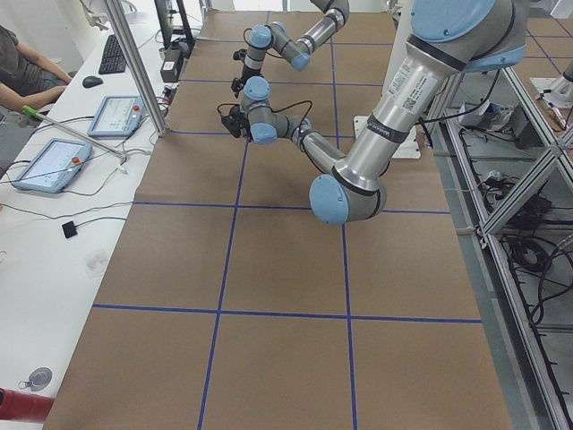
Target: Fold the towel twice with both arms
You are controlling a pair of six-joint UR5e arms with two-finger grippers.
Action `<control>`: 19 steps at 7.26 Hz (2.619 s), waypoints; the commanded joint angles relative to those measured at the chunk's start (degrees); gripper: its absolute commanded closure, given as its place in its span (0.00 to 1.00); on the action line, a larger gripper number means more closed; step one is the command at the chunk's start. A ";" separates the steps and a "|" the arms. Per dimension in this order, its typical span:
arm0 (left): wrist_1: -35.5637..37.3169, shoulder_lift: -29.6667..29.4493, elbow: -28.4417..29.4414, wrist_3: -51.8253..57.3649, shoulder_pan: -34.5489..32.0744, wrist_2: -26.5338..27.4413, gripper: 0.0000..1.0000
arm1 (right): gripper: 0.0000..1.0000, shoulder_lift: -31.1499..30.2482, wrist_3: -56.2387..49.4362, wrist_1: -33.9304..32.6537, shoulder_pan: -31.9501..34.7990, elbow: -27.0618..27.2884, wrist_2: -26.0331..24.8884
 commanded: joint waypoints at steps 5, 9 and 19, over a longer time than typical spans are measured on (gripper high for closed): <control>9.98 36.79 -26.27 58.66 -7.83 -3.94 0.00 | 0.00 -27.88 -50.40 0.01 19.54 16.71 23.00; 10.16 49.58 -25.33 90.57 -21.43 -15.47 0.00 | 0.00 -42.84 -82.41 0.10 33.16 21.30 34.45; 37.49 42.57 -22.34 103.09 -35.96 -21.70 0.00 | 0.00 -42.70 -105.77 -12.28 39.17 19.19 34.20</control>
